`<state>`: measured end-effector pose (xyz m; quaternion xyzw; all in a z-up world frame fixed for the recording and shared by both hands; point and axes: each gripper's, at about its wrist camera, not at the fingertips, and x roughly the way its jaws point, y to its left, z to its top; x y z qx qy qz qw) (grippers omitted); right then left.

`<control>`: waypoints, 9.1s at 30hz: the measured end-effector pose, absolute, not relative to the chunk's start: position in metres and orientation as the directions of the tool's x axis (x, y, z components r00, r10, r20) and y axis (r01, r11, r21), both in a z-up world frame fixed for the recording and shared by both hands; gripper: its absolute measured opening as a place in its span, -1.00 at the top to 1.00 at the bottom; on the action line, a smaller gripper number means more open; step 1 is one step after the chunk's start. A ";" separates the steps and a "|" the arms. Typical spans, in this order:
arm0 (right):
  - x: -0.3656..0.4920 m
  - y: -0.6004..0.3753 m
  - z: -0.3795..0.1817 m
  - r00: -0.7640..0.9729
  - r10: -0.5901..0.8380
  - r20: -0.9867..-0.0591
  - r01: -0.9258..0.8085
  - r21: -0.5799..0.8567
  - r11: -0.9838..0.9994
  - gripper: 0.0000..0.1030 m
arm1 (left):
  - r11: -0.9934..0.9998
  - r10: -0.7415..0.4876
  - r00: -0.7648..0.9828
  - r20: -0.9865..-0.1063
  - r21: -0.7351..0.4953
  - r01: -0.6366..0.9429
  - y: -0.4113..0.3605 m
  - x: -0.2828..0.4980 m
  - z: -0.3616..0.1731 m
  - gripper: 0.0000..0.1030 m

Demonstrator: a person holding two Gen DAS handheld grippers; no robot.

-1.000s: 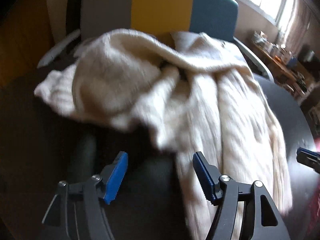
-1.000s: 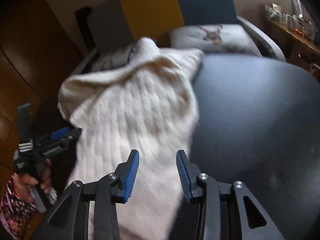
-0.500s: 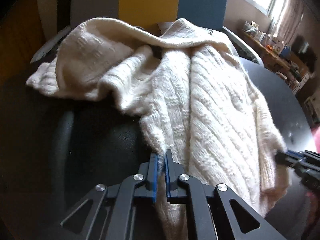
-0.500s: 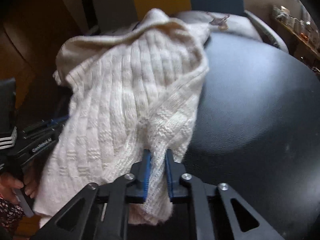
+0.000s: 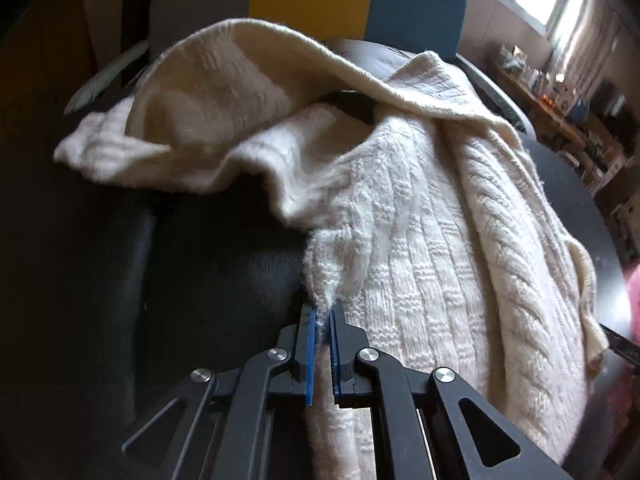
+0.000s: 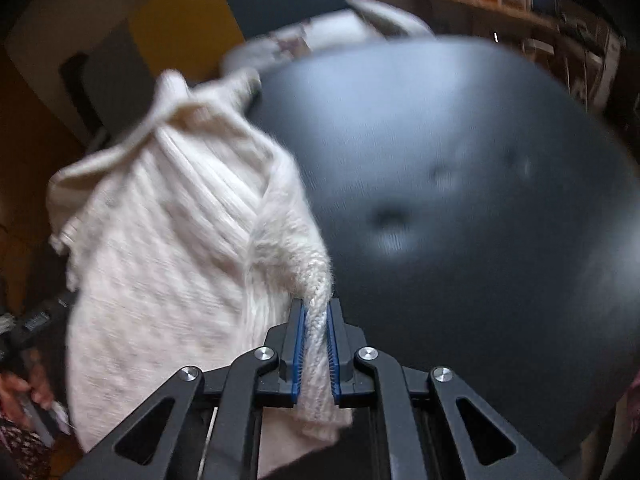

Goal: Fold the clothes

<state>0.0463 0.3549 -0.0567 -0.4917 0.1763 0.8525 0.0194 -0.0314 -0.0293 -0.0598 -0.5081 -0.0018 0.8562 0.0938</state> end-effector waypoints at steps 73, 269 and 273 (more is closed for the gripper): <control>-0.274 -0.063 -0.024 -0.410 0.007 -0.912 0.691 -0.316 -0.650 0.84 | -0.994 0.062 -0.578 -0.814 -0.104 0.040 -0.068 -0.067 -0.093 -1.00; -0.037 0.316 -0.076 -0.396 0.041 -0.917 -0.025 -0.034 -0.999 0.51 | -0.984 -0.139 -0.709 -0.692 0.016 0.177 -0.065 -0.126 -0.027 -0.99; -0.043 0.310 -0.077 -0.382 0.079 -0.921 -0.006 -0.083 -0.996 0.51 | -0.953 -0.260 -0.628 -0.734 0.093 0.287 -0.105 -0.193 -0.038 -0.99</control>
